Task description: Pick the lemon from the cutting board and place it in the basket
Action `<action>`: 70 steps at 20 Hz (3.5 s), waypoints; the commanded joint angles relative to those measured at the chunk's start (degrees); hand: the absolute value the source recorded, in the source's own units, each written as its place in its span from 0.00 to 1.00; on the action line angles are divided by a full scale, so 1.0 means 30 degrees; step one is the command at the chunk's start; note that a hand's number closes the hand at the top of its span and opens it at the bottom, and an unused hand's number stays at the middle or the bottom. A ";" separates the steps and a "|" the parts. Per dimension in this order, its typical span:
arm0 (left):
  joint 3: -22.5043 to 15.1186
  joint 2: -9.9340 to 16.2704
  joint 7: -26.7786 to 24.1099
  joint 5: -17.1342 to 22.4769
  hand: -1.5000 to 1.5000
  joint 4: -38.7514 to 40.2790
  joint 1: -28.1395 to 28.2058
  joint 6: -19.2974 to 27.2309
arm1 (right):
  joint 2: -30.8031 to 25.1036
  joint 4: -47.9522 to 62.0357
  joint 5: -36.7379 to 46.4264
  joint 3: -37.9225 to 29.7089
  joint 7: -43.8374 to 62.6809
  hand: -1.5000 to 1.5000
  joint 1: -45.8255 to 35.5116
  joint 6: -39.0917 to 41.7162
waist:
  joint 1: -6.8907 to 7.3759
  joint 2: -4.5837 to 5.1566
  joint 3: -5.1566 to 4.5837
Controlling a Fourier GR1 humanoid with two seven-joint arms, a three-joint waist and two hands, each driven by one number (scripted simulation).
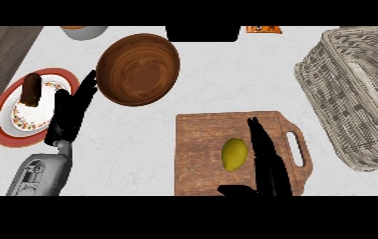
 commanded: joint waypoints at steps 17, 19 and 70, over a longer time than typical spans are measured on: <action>0.0396 -0.1180 0.1722 -0.1441 0.50 -0.1818 0.0088 -0.0494 | 0.0115 0.3012 -0.0882 -0.0958 -0.2418 1.00 -0.0796 -0.0240 | 0.0012 -0.0018 0.0006; 0.1413 -0.0605 -0.0450 -0.0942 0.50 0.0701 -0.0372 -0.1103 | 0.1234 0.4062 0.2197 -0.0141 -0.0391 1.00 -0.2202 -0.0820 | -0.0005 0.0006 -0.0006; 0.0916 -0.1455 0.0678 -0.1806 0.50 -0.1323 0.0569 -0.0982 | -0.4230 -0.4299 -0.5598 -1.3129 1.0959 1.00 -2.1296 1.6309 | 0.0079 -0.0042 -0.0022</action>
